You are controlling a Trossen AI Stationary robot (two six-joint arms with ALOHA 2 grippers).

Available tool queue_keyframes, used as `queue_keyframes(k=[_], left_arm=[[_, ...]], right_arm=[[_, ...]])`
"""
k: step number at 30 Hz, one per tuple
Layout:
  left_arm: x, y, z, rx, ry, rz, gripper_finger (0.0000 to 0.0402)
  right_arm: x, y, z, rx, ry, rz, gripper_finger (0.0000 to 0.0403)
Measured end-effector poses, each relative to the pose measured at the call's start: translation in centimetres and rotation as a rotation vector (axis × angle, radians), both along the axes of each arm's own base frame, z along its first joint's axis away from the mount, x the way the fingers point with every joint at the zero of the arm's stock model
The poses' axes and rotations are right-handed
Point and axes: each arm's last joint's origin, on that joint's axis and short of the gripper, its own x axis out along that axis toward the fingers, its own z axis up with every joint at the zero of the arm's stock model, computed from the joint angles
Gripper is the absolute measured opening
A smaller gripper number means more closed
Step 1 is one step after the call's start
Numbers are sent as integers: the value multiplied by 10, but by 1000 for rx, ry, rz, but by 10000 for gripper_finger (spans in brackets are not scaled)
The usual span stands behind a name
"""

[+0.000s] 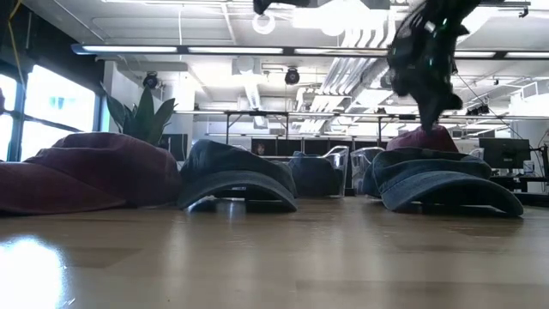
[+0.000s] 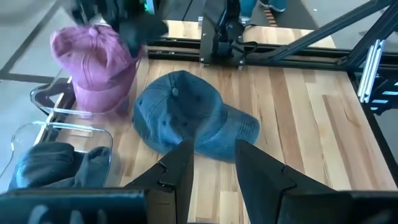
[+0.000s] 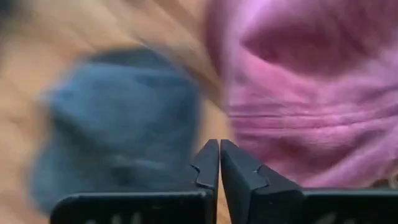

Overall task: Pick & Place hat
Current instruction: Put the right red cap into the right transparent bin

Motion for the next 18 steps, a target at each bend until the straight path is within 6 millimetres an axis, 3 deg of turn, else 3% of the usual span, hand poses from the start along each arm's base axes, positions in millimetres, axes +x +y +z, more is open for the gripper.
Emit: queue_keyframes(k=[4,10,15,18], left_arm=[[0,0,0,12,-3,-7,111],[0,0,0,-5,5,-1,111],[0,-1,0,-23,5,-1,111],[0,-1,-1,-66,4,3,111]], right_arm=[[0,-4,-20,-58,246,-71,13],[13,-2,14,39,3,-18,5],[22,-45,47,-334,-166,-99,3],[21,-80,42,-405,-197,-173,3]])
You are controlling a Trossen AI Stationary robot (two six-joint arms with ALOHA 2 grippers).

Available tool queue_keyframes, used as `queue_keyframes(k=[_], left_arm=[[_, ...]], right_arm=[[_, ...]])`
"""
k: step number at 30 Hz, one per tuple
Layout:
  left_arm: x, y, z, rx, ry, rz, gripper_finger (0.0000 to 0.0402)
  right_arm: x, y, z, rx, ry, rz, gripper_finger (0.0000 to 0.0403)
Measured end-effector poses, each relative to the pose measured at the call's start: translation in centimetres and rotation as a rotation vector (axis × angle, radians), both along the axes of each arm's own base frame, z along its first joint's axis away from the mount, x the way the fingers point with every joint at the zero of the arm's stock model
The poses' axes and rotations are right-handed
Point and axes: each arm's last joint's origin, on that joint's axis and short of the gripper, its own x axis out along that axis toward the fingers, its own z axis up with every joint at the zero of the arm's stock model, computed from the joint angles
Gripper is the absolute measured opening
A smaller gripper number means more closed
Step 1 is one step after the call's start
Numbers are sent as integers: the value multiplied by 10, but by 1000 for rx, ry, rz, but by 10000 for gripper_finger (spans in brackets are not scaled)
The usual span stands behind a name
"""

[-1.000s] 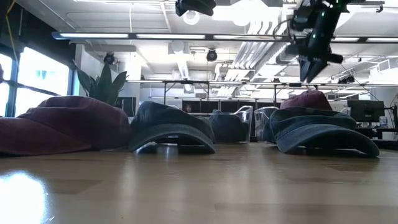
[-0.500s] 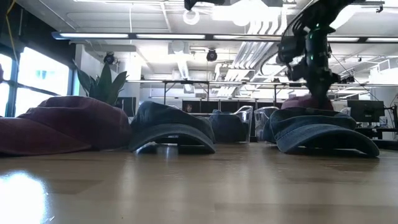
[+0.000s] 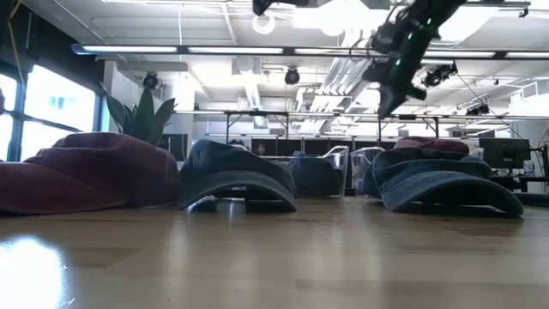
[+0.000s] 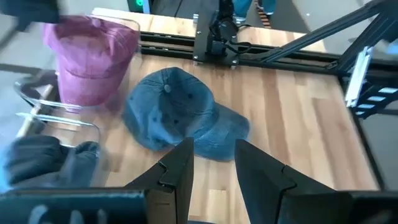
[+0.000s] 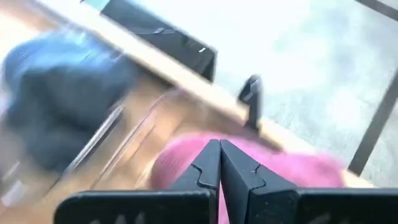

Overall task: Pick & Place hat
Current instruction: Put the right red cap into the right transparent bin

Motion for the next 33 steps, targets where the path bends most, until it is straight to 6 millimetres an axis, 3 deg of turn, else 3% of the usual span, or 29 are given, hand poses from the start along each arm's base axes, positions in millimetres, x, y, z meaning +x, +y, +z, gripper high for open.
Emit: queue_keyframes(k=[3,6,11,16,20,28,33], left_arm=[[0,0,0,-32,4,9,111],[0,0,-1,-59,8,27,111],[0,0,-1,-90,8,46,111],[0,0,0,-88,4,50,111],[0,0,0,-86,-7,52,111],[1,0,0,-85,-8,53,111],[1,0,0,-89,-8,48,111]], right_arm=[[-7,-33,-24,72,55,-54,1],[-15,-49,-43,191,159,-64,1],[-27,-40,-59,422,321,-32,1],[-29,-33,-72,436,428,3,1],[-27,-35,-69,353,461,-12,1],[-33,-14,-30,275,357,-53,1],[-30,-15,-47,320,297,-34,1]])
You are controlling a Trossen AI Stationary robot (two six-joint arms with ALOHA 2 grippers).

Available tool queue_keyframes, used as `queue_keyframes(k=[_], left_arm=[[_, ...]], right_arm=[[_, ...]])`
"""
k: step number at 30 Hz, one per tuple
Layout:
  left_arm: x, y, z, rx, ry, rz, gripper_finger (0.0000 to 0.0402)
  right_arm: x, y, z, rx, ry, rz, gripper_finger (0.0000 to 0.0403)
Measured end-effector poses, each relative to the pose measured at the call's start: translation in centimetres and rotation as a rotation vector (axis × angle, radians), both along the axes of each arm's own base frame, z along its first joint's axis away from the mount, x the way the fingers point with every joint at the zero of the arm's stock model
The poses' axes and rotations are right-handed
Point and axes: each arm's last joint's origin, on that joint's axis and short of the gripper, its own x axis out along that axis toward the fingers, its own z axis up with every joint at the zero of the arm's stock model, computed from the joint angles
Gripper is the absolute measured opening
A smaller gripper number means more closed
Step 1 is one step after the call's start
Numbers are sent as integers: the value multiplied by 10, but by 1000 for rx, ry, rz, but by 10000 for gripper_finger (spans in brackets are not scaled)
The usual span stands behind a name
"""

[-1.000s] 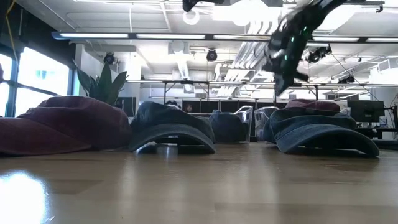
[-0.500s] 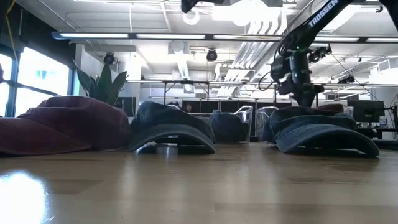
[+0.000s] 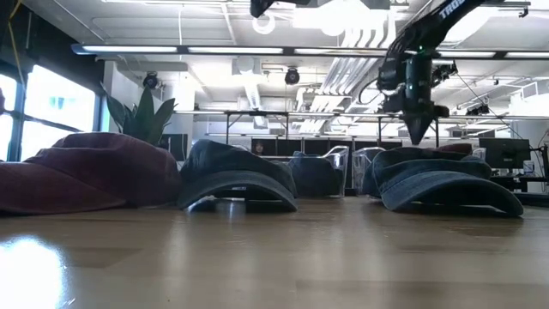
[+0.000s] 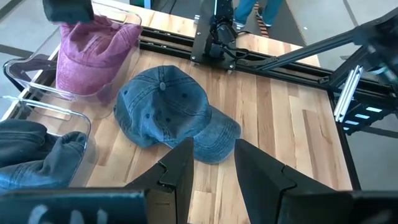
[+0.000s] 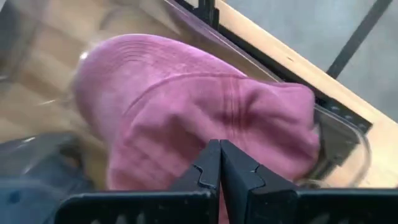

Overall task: Pick & Place hat
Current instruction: Put the right red cap into the right transparent bin, then put the right dark blue cap into the left transparent bin

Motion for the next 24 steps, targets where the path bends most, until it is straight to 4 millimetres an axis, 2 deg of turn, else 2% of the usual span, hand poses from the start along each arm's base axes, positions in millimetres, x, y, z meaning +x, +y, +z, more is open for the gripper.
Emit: queue_keyframes(k=[4,8,10,12,16,20,24], left_arm=[[0,0,0,-2,5,-1,111],[-1,0,-1,-2,10,-1,111],[-1,0,-1,-2,10,-2,111],[-1,0,-1,2,15,-5,111],[-3,0,-4,10,46,-14,111],[-8,0,-11,23,141,-8,111],[-14,0,-17,48,230,-3,111]], right_arm=[[4,6,-29,-64,154,17,1],[7,10,-28,-70,174,27,1],[8,13,-14,-112,152,17,0],[8,21,10,-192,104,-2,0],[14,55,50,-277,-71,5,0],[27,102,78,-233,-312,188,0],[44,143,88,-125,-450,425,6]])
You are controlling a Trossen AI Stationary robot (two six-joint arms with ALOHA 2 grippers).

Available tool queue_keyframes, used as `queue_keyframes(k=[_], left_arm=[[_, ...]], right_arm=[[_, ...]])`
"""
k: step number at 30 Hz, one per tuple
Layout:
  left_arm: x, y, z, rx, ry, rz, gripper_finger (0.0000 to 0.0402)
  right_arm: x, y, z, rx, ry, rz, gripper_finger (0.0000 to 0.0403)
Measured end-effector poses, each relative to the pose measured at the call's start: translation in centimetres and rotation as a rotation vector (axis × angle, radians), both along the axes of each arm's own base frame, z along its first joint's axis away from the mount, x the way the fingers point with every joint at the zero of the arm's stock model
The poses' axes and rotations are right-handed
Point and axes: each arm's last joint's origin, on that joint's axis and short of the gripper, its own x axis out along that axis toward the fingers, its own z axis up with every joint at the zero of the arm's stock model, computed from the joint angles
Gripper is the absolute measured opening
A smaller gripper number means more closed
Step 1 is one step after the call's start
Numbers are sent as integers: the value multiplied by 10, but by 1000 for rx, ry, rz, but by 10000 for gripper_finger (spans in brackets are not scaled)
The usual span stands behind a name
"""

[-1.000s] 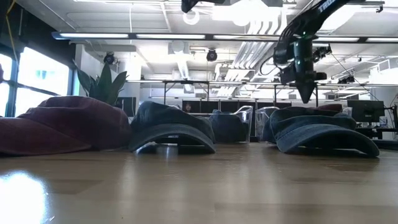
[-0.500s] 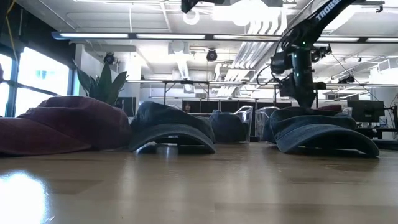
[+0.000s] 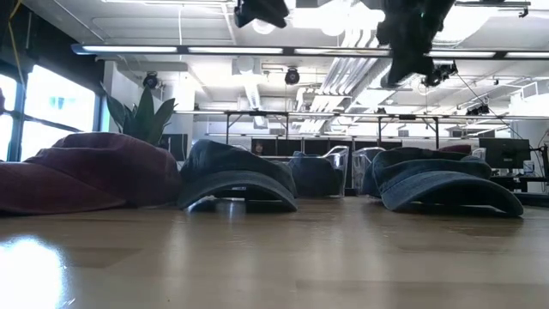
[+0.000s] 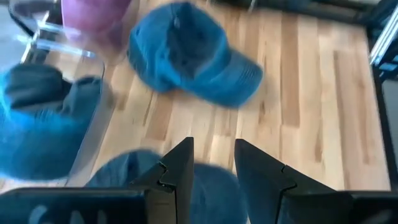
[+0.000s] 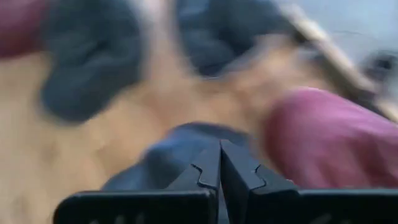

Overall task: Pick & Place hat
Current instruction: Put the right dark blue cap into the left transparent bin

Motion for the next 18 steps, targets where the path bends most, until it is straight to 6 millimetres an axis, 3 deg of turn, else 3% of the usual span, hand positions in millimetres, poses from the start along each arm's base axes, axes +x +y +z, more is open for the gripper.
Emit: queue_keyframes(k=[3,6,10,13,18], left_arm=[[-2,0,-2,9,29,-12,111],[-2,0,-2,14,32,-18,111],[-2,0,-2,13,33,-18,111],[-3,0,-3,13,41,-18,111],[-4,-1,-4,27,58,-36,111]], right_arm=[[8,24,-3,-1,65,170,30],[13,40,-18,-9,188,263,80],[15,58,-59,31,332,324,168],[14,66,-94,-38,444,329,231],[12,75,-132,-239,554,304,279]])
